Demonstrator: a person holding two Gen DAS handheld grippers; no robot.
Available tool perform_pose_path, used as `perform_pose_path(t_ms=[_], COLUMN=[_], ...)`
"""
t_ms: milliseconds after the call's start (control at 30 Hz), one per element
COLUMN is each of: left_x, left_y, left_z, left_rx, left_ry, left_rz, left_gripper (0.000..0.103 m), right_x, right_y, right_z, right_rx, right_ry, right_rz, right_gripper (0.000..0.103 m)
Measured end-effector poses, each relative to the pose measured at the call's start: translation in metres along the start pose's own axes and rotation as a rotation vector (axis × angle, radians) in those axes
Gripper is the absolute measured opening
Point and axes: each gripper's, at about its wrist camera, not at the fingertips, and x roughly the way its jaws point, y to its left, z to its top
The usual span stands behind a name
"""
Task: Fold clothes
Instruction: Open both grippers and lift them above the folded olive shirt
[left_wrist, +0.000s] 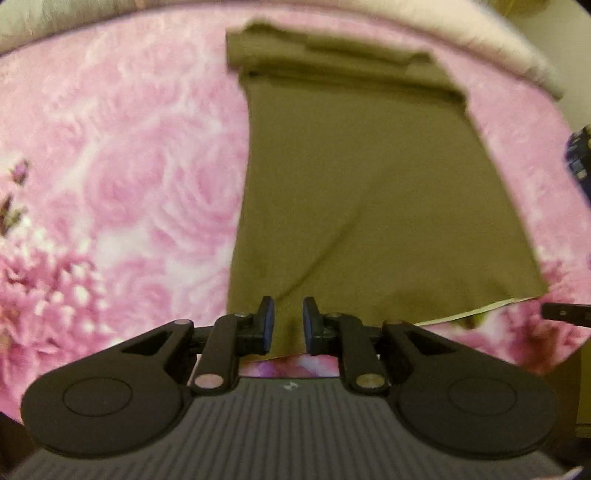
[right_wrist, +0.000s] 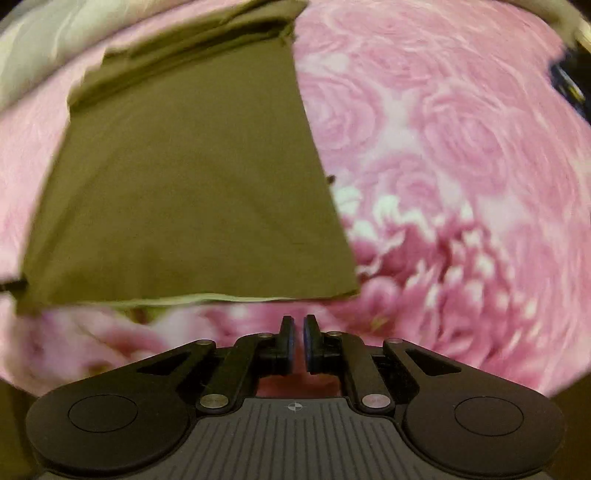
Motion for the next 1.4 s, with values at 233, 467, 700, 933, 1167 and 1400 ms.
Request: perform_pose_path(t_ms=[233,467,700,933,1167,1400], left_x=[-0.095,-0.162,-0.193,-0.206,-0.206,-0.195], left_y=[0.017,0.031,0.023,-0.004,-0.037,-0.066], left_z=[0.012,0.008,0.003,0.011,0.025,0.037], left_rx=[0.017,0.008,0.028,0.053,0.050,0.024], left_ry=[-0.064,-0.061,-0.066,-0.084,-0.123,-0.128], left_rz=[0.025,0.060,0.060,0.081,0.095,0.099], left_gripper=[0.031,0.037,0.041,0.043,0.045,0.045], right_x=[-0.089,-0.164,-0.194,-0.200,-0.197,-0.199], right_y=[0.073,0.110,0.120,0.128,0.109,0.080], right_z=[-0.004,-0.025,-0.043,-0.041,-0.025,0.001], right_rx=[0.006,0.026,0.058,-0.036,-0.106,-0.129], right_ry=[-0.202,-0.314,-0.261,-0.211,-0.216,-0.221], right_rz=[0.032,0.059,0.038,-0.009,-0.005,0.010], right_gripper=[0.022,0.087,0.087,0.087,0.087,0.087])
